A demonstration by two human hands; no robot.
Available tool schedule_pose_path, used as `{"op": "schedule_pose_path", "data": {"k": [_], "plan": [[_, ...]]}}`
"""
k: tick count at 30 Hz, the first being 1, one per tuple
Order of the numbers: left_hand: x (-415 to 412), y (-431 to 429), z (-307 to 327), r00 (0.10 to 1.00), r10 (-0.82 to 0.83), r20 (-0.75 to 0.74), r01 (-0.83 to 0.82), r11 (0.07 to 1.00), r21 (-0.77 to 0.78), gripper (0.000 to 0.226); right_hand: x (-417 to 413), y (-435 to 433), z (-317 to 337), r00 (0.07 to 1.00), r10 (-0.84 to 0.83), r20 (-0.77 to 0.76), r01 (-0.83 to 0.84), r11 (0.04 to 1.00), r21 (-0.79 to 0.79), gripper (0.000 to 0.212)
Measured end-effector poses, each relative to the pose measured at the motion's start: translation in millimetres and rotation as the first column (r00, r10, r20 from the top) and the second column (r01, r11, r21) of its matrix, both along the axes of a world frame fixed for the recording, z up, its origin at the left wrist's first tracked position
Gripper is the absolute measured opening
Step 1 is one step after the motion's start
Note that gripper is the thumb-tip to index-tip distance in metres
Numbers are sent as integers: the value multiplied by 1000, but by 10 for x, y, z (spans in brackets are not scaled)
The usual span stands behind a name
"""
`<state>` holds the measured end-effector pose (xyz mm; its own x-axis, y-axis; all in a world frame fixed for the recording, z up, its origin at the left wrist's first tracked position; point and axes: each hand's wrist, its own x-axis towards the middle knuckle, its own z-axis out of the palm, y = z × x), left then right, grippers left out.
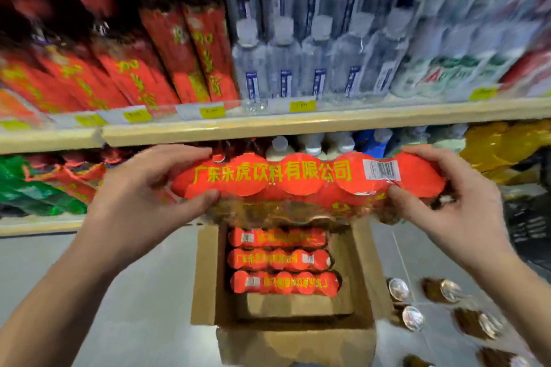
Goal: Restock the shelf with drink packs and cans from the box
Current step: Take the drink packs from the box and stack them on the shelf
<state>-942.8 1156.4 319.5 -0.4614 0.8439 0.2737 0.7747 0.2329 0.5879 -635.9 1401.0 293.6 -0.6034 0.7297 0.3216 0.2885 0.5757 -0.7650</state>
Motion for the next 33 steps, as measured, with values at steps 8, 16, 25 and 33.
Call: {"op": "schedule_pose_path", "data": {"k": [8, 16, 25, 33], "plan": [[118, 187, 2377, 967, 0, 254, -58, 973, 221, 46, 107, 59, 2345, 979, -91, -183, 97, 995, 23, 45], [237, 255, 4259, 976, -50, 212, -30, 933, 359, 48, 191, 145, 4235, 918, -139, -371, 187, 978, 96, 37], [371, 195, 5494, 994, -47, 98, -6, 877, 480, 79, 233, 138, 5500, 820, -188, -541, 245, 969, 35, 46], [577, 217, 5999, 941, -100, 324, -108, 817, 566, 84, 292, 165, 6025, 793, -168, -586, 197, 980, -14, 43]]}}
